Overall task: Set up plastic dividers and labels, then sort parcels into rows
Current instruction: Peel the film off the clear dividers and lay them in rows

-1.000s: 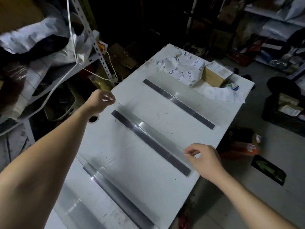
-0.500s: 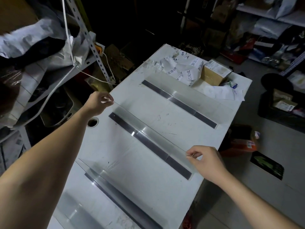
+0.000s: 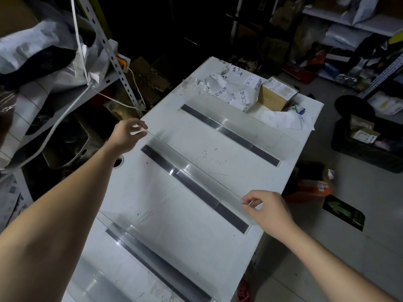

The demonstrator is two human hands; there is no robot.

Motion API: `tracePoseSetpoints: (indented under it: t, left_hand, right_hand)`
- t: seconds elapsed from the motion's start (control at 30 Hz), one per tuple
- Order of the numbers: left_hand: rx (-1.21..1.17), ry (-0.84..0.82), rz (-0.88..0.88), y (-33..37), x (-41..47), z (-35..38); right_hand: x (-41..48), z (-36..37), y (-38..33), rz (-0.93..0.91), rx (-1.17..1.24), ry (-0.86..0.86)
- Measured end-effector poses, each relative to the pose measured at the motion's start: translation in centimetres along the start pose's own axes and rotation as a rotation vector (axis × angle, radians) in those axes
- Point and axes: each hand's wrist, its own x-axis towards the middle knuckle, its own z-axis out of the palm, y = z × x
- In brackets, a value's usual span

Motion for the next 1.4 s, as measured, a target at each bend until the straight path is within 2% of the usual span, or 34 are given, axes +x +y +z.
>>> tracePoseSetpoints:
  t: [0.37,0.57,0.77,1.1,1.2,1.4]
  left_hand:
    - [0.093,-0.005,-0.027,1.0,-0.7,-0.7]
    - [0.160,0.043,-0.017,1.9,-3.3,-2.8]
    - [0.286,0.143,0.014,2.9,-10.2,-5.0]
    - [0.342,0.290,-0.117,2.6,-27.1,-5.8]
    - [0.367,0.274,-0.134,2.9,-30.7,-4.8]
    - [0.483,0.140,-0.055,2.9,-33.4,-2.1]
  right_hand:
    - [-0.1,-0.8,-0.8,-0.012,-0.104,-0.041]
    - [-0.9,-0.9,-2.0,-0.122,-0.157,-0.019]
    - [-2.9,-0.1,-5.1,-0.294,-0.131,-0.006]
    - [-8.7,3.0,-8.0,-0.479,-0.058,-0.212]
    - [-10.6,4.2,-8.0,-0.492,-0.069,-0.261]
    - [-13.0,6.3,-6.9,-0.462,-0.146,-0.290]
